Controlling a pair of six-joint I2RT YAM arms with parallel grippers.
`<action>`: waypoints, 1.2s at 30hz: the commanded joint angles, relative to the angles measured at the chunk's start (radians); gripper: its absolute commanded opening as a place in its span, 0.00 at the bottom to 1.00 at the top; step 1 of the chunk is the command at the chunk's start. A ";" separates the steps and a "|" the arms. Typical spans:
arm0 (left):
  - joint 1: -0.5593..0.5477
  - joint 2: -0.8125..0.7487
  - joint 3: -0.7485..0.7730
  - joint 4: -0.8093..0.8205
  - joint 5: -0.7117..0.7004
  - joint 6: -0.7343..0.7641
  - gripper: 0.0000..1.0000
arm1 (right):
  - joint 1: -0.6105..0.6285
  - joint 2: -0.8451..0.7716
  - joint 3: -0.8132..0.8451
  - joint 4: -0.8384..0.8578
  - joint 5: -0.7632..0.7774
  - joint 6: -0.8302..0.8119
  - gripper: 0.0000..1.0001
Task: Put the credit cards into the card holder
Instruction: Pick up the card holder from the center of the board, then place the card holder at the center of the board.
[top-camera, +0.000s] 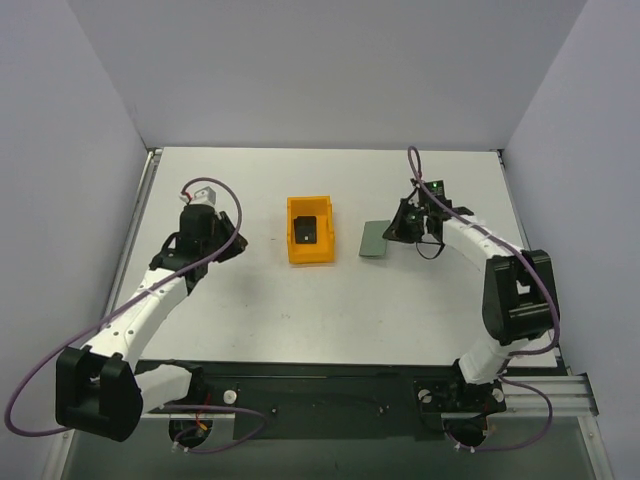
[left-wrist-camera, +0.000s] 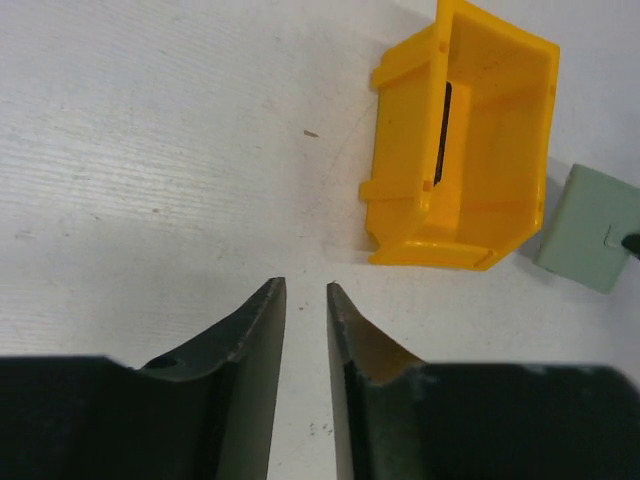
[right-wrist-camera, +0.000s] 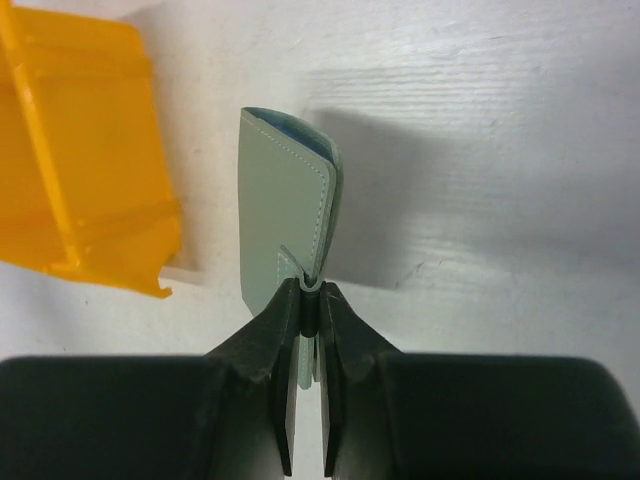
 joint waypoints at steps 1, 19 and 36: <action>0.082 -0.009 0.058 -0.047 -0.028 -0.060 0.28 | 0.113 -0.132 0.100 -0.272 0.146 -0.152 0.00; -0.143 -0.078 0.219 -0.414 -0.680 0.024 0.60 | 0.635 -0.192 0.146 -0.779 0.898 -0.183 0.00; -0.025 -0.219 0.121 -0.441 -0.567 -0.087 0.77 | 0.922 -0.052 0.090 -0.715 1.027 -0.042 0.07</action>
